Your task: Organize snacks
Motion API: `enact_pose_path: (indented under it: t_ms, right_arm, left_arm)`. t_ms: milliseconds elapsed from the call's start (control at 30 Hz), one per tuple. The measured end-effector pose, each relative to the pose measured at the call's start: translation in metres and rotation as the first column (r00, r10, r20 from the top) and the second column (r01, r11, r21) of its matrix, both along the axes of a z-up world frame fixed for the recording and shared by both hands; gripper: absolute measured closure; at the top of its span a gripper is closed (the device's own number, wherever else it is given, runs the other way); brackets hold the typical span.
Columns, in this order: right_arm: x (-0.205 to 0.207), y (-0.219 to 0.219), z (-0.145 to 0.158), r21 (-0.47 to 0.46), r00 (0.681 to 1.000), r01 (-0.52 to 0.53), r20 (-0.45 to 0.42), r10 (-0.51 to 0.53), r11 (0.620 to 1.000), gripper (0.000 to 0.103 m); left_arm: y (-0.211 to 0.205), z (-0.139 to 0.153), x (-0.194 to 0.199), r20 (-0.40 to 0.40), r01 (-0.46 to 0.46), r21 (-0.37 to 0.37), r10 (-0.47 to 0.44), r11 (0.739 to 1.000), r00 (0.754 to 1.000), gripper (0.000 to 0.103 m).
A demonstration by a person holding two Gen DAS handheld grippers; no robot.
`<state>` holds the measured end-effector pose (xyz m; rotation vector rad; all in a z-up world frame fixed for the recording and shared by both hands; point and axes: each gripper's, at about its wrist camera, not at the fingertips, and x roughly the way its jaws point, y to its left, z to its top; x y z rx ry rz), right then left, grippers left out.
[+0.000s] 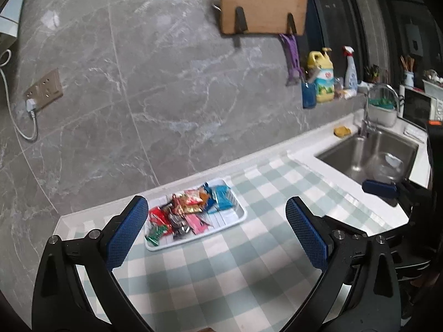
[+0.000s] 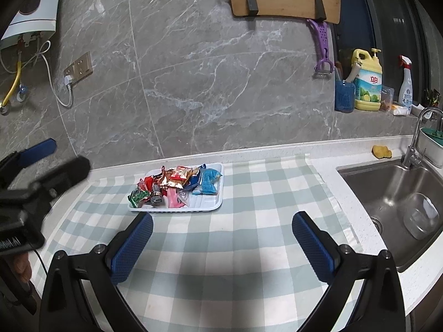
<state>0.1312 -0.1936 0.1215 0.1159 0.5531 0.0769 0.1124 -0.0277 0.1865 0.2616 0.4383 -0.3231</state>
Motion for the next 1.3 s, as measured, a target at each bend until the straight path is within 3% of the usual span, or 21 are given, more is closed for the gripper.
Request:
enact_pose_path:
  t_ms: [400,1300]
  right_arm:
    - [-0.001,0.004,-0.004,-0.006,0.999,-0.022,-0.023,0.022,1.000,0.001]
    - [0.008,0.006,-0.017,-0.008,0.997,-0.008,-0.082,0.008,1.000,0.001]
  left_arm:
    - [-0.003,-0.018,0.003,-0.051,-0.016,0.001,0.016,1.000,0.999,0.002]
    - [0.029,-0.044,0.041,-0.174,-0.179,-0.027,0.172,0.983,0.970,0.002]
